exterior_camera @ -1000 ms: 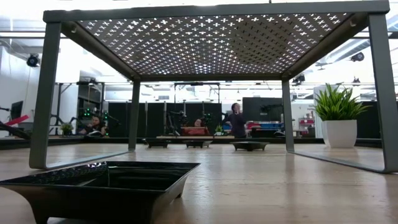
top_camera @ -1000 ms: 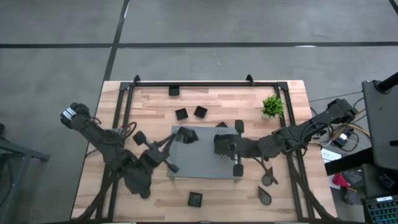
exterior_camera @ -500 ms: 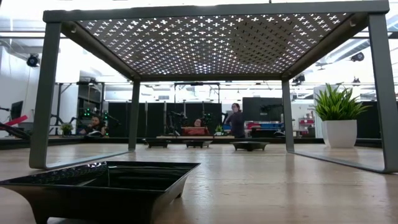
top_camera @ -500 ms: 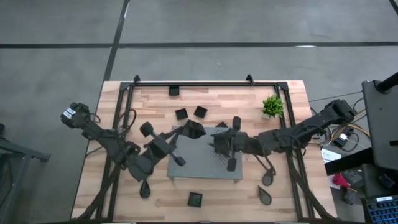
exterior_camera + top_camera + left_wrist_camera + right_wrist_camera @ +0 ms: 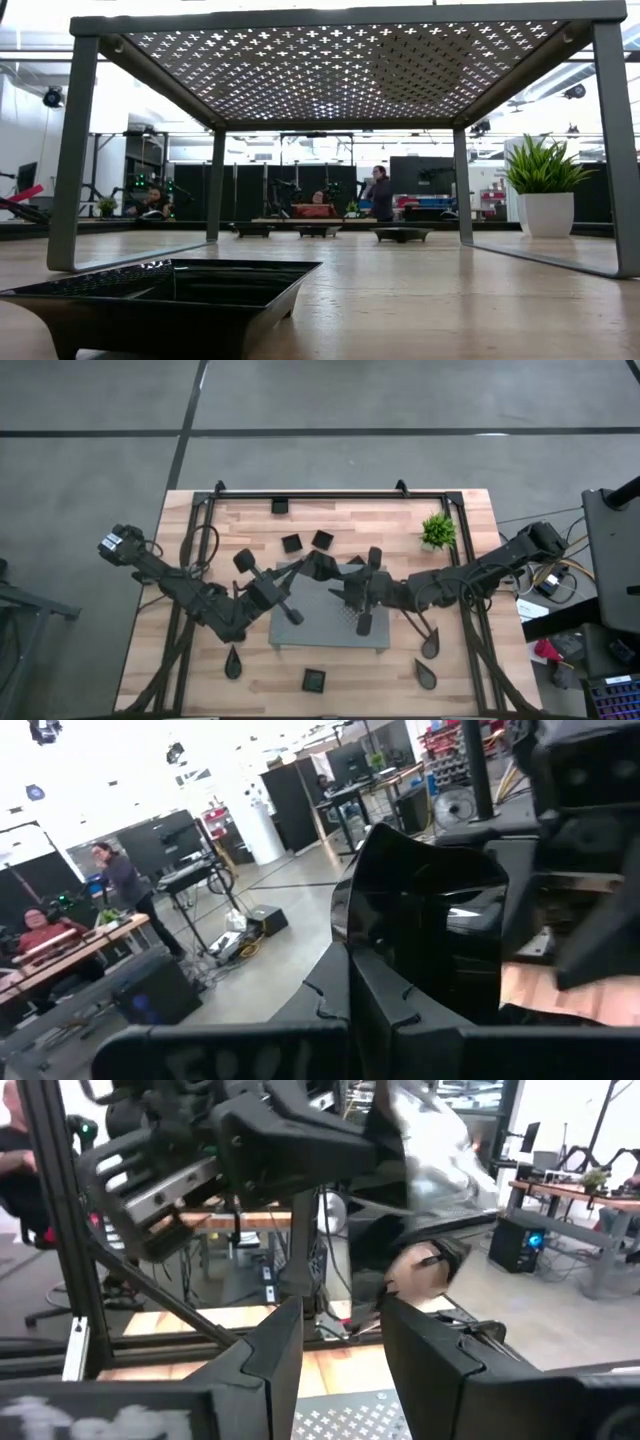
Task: Pick & Place Mini shaped plates
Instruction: Stack the black distorted square plate on top of the black distorted square plate on the shelf
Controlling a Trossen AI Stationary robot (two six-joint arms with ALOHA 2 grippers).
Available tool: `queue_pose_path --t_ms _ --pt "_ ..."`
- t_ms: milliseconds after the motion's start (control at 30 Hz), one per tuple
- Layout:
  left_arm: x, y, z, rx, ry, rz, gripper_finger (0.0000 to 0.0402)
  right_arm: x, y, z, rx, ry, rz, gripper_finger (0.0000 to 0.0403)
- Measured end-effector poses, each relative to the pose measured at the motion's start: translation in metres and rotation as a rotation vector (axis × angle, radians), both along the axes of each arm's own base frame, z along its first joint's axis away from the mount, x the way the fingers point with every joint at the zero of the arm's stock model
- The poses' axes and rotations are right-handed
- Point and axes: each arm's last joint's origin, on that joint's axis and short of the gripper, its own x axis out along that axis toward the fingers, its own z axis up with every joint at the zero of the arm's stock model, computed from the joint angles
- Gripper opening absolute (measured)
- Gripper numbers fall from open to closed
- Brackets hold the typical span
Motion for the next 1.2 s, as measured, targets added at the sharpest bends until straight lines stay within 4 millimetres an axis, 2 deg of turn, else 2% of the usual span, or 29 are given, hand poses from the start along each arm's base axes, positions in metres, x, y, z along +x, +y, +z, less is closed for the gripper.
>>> queue_pose_path --t_ms 233,367,600,867,1033,1200 --pt "0.0 0.0 0.0 0.016 0.016 -0.001 0.0 0.003 -0.007 0.001 0.054 -0.042 -0.021 0.0145" --pt "0.0 0.0 -0.001 0.018 0.017 -0.003 0.0 0.004 -0.009 0.0 0.072 -0.045 -0.027 0.0138" --pt "0.0 0.0 -0.001 0.018 0.017 -0.017 0.0 0.005 -0.009 0.0 0.059 -0.038 -0.031 0.0098" --pt "0.001 -0.002 0.0 0.016 0.012 -0.1 0.0004 0.005 -0.009 0.0 0.047 -0.032 -0.036 0.0017" --pt "0.001 -0.003 0.0 0.014 0.011 -0.117 0.001 0.005 -0.01 0.0 0.047 -0.028 -0.04 0.001" --pt "-0.001 -0.01 -0.002 0.016 0.018 -0.157 0.0021 -0.003 -0.013 0.007 0.06 -0.026 -0.062 0.0008"
